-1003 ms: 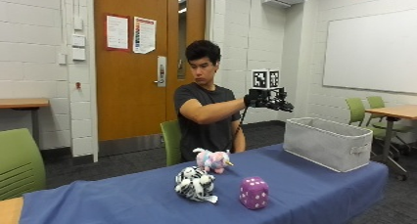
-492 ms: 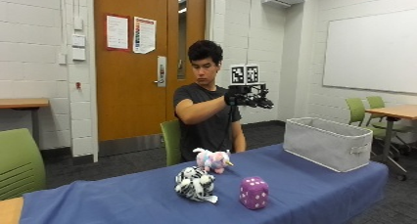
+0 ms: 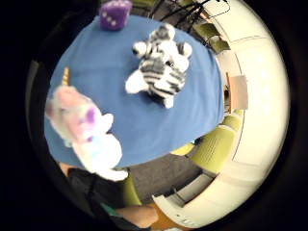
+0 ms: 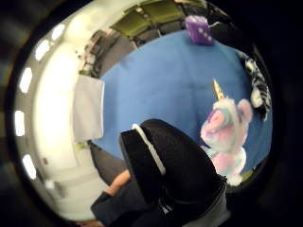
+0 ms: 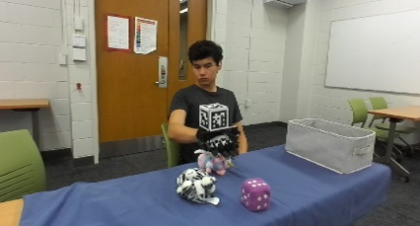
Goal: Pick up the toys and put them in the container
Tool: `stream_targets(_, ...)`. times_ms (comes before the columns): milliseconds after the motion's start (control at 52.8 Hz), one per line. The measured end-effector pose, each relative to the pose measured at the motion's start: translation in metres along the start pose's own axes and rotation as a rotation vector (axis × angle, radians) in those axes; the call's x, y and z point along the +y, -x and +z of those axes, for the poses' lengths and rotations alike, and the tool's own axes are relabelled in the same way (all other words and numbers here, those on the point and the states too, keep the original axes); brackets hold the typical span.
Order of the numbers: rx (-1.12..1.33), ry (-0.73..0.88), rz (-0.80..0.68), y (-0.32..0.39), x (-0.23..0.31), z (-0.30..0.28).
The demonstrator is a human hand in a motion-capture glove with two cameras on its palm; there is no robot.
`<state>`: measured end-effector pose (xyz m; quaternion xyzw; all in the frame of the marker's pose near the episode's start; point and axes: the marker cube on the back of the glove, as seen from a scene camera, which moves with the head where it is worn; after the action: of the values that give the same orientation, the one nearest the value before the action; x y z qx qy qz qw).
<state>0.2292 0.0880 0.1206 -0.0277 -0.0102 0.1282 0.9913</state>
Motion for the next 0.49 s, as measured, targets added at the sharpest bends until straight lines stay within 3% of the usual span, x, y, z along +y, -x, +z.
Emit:
stream_targets(170, -0.015, 0.052, -0.013, -0.017, 0.001, 0.051)
stream_targets(492, -0.107, 0.064, 0.002, -0.03, 0.035, 0.082)
